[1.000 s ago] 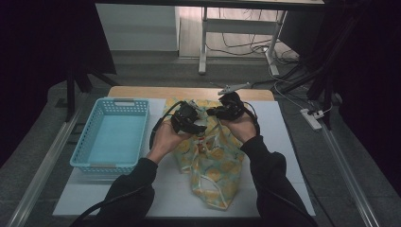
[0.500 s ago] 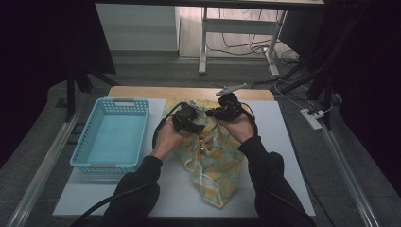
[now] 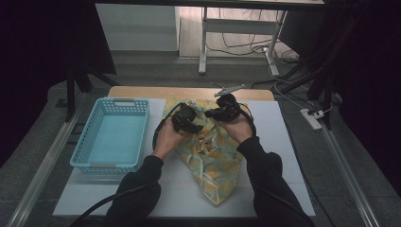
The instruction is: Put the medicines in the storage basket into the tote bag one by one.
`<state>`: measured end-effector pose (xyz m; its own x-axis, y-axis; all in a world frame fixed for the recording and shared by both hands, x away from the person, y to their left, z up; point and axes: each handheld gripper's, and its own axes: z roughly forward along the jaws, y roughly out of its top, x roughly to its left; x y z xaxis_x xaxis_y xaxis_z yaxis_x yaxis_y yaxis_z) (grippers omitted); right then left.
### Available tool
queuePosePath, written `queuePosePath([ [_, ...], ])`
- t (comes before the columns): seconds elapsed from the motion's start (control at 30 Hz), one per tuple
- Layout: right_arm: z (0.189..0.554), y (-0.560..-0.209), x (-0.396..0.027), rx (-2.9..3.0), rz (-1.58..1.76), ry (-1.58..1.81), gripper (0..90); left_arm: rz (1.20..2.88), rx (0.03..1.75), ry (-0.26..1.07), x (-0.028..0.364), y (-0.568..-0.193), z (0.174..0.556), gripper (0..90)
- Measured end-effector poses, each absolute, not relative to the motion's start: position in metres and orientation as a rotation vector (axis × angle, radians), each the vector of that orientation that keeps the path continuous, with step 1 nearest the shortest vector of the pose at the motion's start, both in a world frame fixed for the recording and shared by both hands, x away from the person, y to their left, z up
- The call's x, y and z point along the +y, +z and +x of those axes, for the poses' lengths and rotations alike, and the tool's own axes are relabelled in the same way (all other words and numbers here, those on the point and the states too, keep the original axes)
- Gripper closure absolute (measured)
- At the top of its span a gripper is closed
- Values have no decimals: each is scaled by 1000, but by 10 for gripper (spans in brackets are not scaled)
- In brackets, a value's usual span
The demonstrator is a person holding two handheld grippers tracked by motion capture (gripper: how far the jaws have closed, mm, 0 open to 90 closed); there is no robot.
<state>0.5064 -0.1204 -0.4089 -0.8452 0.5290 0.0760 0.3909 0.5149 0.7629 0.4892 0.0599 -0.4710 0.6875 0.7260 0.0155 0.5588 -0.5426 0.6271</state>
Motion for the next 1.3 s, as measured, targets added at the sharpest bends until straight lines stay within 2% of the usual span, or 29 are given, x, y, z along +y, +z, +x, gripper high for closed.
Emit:
queuePosePath([
  [0.37, 506, -407, -122, 2582, 791, 1252, 900, 2269, 921, 295, 65, -457, 474, 320],
  [0.53, 506, -408, -123, 2583, 792, 1253, 900, 2237, 885, 214, 68, -450, 465, 268],
  [0.87, 504, -407, -124, 2579, 783, 1264, 900, 2242, 810, 184, 69, -438, 443, 147],
  [1.3, 501, -404, -124, 2579, 764, 1272, 900, 2192, 793, 158, 80, -434, 427, 55],
])
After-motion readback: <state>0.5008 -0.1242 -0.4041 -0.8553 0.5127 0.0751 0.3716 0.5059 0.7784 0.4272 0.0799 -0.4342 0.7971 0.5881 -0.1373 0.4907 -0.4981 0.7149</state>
